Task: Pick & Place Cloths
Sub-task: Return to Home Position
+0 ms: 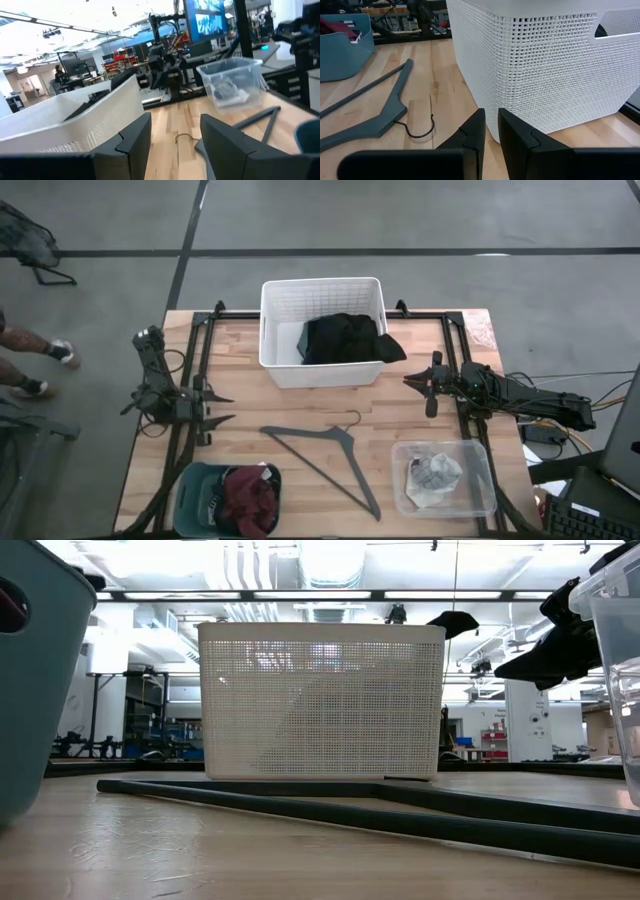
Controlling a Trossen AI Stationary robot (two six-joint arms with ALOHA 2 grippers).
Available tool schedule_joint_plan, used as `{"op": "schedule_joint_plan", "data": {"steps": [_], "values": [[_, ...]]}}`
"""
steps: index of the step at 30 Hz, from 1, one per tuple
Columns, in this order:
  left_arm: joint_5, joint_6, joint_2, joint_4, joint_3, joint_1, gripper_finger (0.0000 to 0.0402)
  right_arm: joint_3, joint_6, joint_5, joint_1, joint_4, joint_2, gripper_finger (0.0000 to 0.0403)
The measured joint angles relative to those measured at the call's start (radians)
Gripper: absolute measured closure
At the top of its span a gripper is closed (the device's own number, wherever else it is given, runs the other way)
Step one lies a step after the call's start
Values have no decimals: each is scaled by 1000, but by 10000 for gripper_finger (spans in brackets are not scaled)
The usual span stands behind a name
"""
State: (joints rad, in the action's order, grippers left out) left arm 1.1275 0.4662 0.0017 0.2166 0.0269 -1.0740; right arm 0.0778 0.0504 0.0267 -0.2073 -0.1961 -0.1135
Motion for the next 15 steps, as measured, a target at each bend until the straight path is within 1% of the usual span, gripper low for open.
{"op": "schedule_joint_plan", "data": {"steps": [5, 11, 15], "values": [[-2, -26, 0, 3, -17, 1, 225, 0, 0, 0, 0, 0, 0, 338], [-4, -127, 3, -36, -18, 0, 225, 0, 0, 0, 0, 0, 0, 316], [-4, -136, 9, -41, -18, 0, 225, 0, -1, 0, 0, 0, 0, 302]]}}
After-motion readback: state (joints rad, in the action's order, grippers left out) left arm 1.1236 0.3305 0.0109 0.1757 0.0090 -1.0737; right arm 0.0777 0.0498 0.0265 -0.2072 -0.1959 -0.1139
